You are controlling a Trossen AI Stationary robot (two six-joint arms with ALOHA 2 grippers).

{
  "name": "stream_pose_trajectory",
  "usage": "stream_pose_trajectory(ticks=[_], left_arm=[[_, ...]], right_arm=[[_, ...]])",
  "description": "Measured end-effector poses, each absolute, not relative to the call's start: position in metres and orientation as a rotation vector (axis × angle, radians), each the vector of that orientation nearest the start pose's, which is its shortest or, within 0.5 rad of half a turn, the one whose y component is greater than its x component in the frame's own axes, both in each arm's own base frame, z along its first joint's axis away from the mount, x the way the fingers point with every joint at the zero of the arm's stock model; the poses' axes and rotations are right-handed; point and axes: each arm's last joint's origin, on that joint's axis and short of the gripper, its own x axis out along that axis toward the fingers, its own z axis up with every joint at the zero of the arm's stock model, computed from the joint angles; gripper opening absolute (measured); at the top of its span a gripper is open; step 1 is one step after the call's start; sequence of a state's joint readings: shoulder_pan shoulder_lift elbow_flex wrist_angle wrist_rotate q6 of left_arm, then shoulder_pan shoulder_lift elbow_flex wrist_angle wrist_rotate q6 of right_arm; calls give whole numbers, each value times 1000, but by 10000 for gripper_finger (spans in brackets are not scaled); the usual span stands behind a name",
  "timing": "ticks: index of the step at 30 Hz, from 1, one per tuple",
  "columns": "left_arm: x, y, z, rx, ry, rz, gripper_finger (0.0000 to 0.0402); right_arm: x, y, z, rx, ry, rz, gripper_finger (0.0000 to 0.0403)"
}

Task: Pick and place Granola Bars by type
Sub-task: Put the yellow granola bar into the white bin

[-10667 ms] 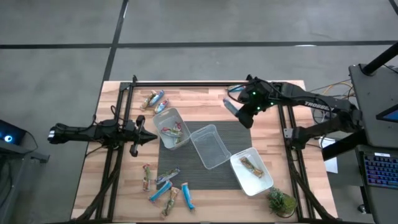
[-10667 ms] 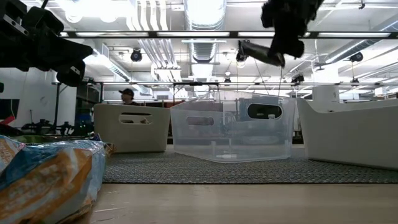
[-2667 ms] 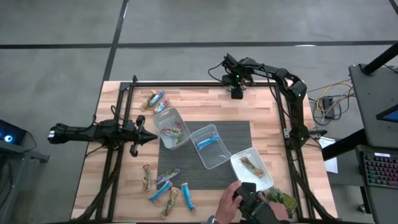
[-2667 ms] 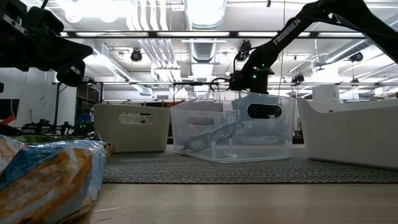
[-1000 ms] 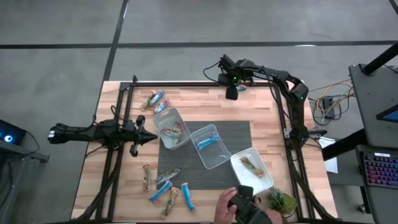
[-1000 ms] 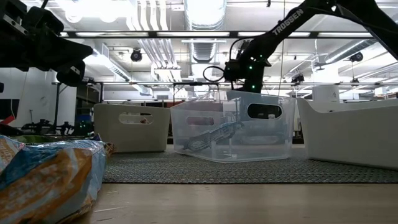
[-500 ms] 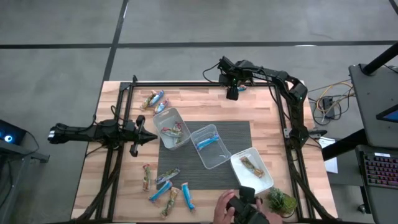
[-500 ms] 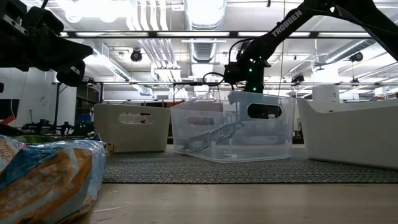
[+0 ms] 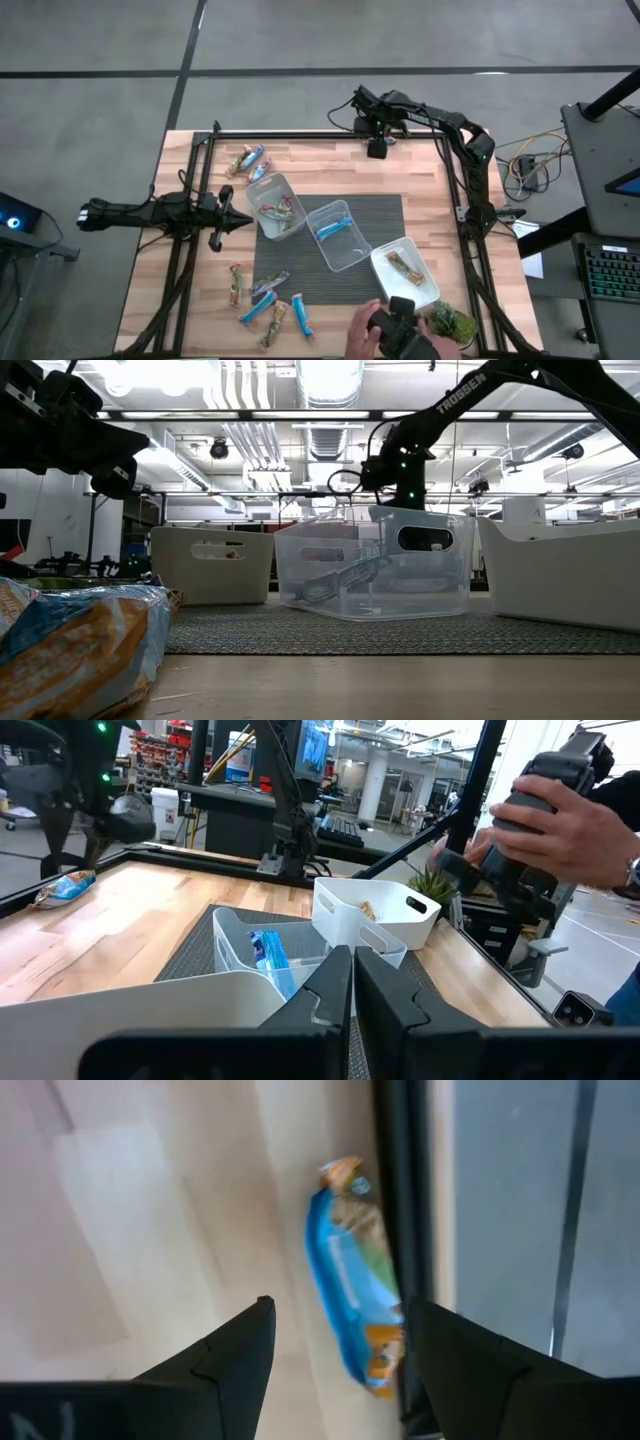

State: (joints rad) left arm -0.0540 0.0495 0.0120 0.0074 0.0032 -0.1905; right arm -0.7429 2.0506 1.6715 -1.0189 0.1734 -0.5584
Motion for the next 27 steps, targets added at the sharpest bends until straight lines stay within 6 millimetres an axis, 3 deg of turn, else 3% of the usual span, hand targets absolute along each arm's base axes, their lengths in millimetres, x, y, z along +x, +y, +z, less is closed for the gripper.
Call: stream_pose_trajectory(ticks=[6,16,27], left_arm=[[100,-5,164,-190,36,-54,0],[100,-5,164,-190,36,-54,0],[100,-5,164,-190,36,-54,0]], right_arm=[[307,-286,220,34,1424,-325,214],[338,-300,210,85,1443,-304,212],[364,-306,192,102,1491,-277,175]])
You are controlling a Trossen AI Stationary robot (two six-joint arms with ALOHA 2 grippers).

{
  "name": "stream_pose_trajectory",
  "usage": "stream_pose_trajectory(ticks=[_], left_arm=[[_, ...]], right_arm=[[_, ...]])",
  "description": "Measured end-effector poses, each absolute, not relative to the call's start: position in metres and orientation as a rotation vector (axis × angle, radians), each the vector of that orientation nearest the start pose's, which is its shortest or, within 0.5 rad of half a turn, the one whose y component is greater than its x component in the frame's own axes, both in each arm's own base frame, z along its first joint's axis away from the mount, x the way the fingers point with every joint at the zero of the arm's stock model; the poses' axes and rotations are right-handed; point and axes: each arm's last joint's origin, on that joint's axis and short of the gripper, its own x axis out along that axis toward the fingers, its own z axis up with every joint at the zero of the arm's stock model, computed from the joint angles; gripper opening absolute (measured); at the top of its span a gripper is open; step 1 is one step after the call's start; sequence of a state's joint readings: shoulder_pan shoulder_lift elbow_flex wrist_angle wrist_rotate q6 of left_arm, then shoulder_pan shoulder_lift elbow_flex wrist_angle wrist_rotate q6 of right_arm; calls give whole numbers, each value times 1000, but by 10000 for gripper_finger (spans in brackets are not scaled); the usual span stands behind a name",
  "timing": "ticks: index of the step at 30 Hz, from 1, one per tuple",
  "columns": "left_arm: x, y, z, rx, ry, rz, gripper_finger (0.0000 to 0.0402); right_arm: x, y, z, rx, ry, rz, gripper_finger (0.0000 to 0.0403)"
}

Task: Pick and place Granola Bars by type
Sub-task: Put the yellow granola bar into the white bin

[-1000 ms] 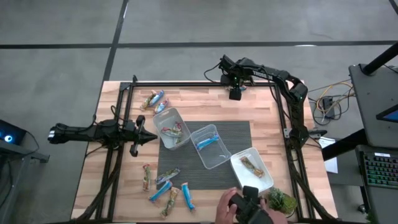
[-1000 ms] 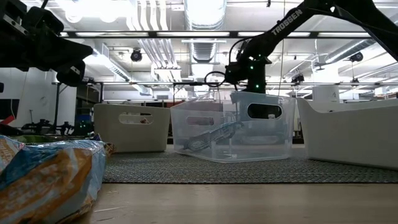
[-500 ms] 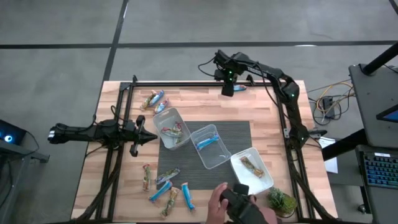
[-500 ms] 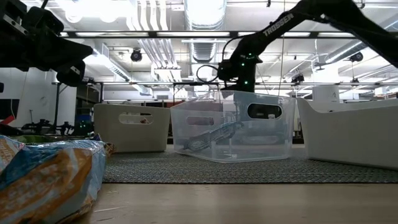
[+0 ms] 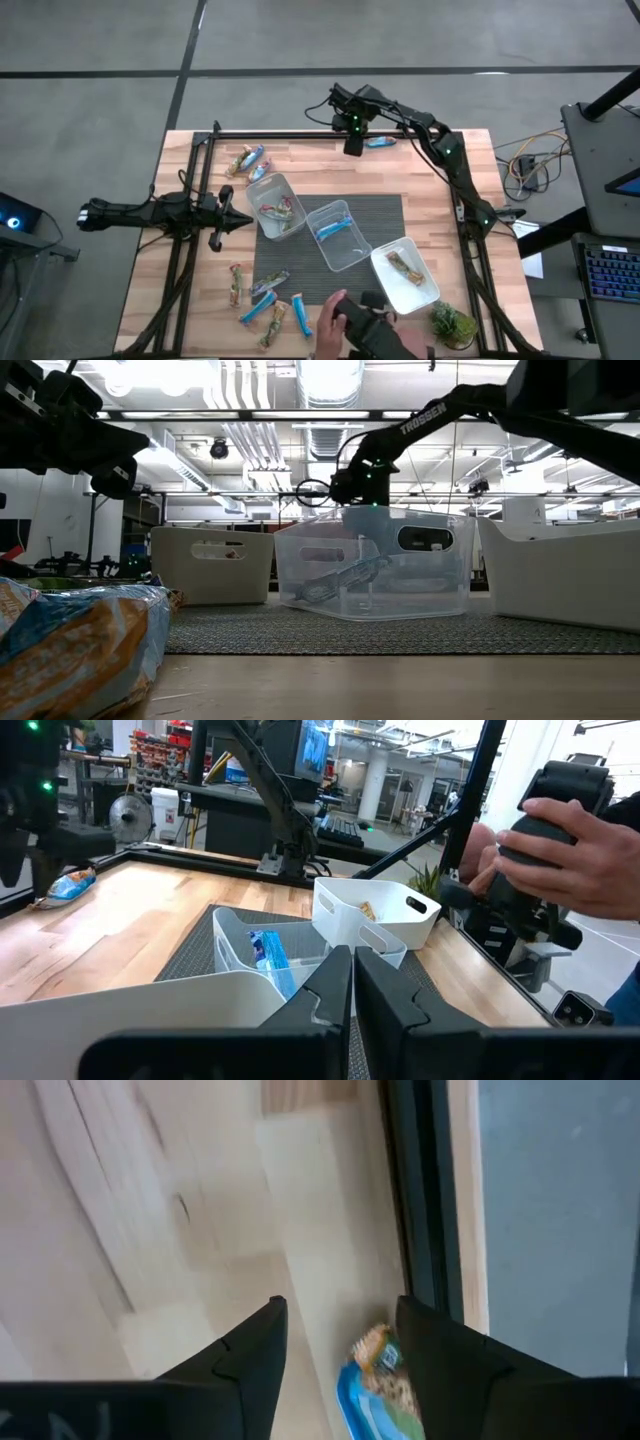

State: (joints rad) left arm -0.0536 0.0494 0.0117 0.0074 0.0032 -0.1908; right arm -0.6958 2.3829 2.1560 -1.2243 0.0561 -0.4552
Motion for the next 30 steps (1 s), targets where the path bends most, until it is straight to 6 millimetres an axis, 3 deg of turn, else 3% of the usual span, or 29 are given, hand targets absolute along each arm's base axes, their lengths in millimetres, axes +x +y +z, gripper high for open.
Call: stream_pose_trajectory(ticks=[10,20,30], left_arm=[[100,-5,164,-190,36,-54,0],[100,-5,164,-190,36,-54,0],[100,-5,164,-190,35,-54,0]], right_arm=[[364,-309,182,56,1561,-349,122],[364,-309,180,54,1567,-342,19],[361,-307,172,72,1594,-334,8]])
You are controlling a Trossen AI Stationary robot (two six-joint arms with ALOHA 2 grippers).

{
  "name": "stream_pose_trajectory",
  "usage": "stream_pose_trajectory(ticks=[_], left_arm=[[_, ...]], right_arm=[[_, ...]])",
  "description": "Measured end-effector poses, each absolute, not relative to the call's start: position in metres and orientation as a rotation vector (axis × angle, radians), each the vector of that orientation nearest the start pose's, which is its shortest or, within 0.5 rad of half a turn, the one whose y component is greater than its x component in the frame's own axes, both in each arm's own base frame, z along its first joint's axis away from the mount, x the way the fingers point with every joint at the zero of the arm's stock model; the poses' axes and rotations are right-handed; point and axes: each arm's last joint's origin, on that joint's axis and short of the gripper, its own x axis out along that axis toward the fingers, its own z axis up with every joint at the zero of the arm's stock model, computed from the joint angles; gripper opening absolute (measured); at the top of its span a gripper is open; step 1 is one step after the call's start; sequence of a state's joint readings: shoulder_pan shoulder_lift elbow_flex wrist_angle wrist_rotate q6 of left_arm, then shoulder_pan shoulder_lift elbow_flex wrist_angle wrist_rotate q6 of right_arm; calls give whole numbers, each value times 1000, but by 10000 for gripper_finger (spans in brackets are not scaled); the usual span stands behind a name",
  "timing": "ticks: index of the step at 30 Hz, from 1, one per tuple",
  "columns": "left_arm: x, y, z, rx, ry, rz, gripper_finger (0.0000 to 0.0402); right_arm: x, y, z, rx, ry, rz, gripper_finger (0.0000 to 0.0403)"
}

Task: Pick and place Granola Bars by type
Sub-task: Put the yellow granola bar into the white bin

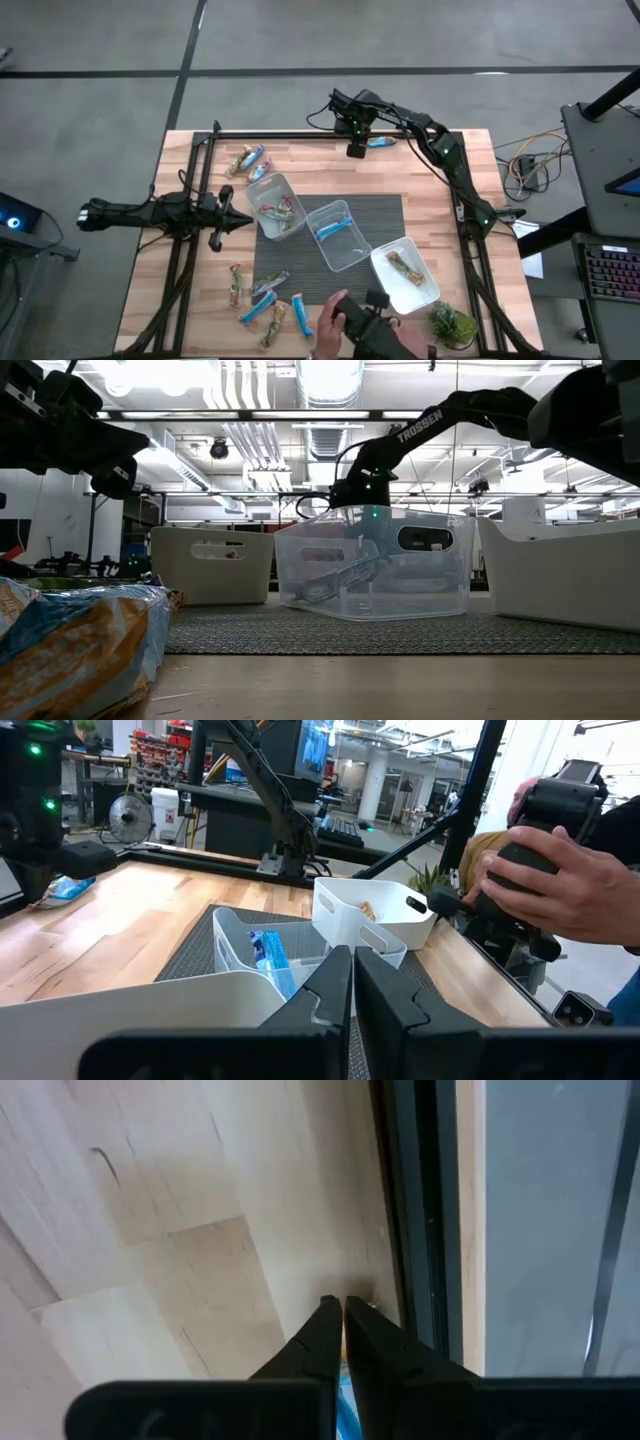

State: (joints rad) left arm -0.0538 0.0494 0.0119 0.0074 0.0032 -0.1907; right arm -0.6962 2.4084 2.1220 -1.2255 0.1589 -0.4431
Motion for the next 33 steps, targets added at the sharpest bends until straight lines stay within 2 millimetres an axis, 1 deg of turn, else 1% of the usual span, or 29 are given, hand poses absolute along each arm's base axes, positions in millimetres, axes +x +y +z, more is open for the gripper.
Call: stream_pose_trajectory(ticks=[6,12,17,22,25,28,31,33], left_arm=[[100,-5,164,-190,36,-54,0],[100,-5,164,-190,36,-54,0],[100,-5,164,-190,35,-54,0],[100,-5,164,-190,36,-54,0],[100,-5,164,-190,36,-54,0],[100,-5,164,-190,36,-54,0],[100,-5,164,-190,36,-54,0],[100,-5,164,-190,36,-54,0]], right_arm=[[356,-312,170,97,1597,-360,8],[348,-314,162,88,1654,-395,8],[345,-311,159,109,1691,-376,8],[338,-305,159,186,1758,-362,8],[335,-299,162,286,1782,-324,8],[335,-293,166,408,1764,-281,8],[339,-286,177,486,1695,-228,8],[342,-282,187,498,1646,-202,8]])
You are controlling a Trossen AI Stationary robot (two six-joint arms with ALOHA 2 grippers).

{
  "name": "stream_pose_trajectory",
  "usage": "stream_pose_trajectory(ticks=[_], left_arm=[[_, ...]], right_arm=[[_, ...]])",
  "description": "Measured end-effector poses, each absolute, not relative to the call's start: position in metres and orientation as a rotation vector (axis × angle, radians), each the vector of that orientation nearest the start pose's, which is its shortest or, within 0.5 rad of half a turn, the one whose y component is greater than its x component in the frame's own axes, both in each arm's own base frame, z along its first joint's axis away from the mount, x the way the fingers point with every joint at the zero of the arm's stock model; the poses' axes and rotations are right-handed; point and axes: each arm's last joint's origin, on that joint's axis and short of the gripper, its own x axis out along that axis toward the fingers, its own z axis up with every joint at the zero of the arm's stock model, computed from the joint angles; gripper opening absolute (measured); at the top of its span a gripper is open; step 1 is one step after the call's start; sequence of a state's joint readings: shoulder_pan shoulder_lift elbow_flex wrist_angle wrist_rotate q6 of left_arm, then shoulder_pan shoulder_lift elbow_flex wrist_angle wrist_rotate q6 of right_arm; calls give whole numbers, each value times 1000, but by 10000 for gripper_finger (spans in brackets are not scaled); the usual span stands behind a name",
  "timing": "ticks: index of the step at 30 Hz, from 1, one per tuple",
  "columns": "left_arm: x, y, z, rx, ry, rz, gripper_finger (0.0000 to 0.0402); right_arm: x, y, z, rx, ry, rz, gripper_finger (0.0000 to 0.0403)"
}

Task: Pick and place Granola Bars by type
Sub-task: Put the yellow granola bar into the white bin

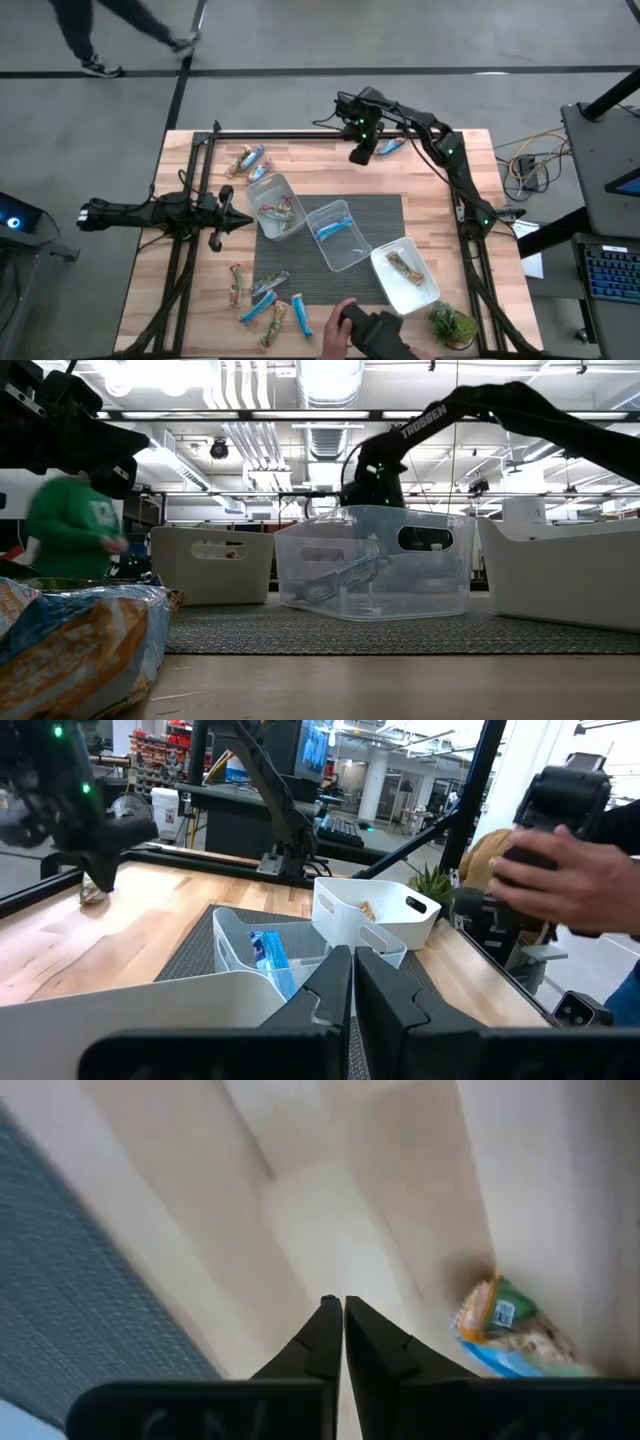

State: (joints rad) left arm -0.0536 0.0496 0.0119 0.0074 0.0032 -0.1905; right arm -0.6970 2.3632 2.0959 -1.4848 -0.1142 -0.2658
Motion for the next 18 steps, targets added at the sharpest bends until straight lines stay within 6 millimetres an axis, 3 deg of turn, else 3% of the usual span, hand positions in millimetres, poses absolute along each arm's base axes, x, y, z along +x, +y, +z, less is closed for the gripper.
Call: stream_pose_trajectory(ticks=[4,12,18], left_arm=[[100,-5,164,-190,36,-54,0],[100,-5,164,-190,36,-54,0],[100,-5,164,-190,36,-54,0]], right_arm=[[342,-282,200,424,1618,-204,8],[335,-285,206,270,1671,-163,9],[325,-276,227,183,1642,-105,9]])
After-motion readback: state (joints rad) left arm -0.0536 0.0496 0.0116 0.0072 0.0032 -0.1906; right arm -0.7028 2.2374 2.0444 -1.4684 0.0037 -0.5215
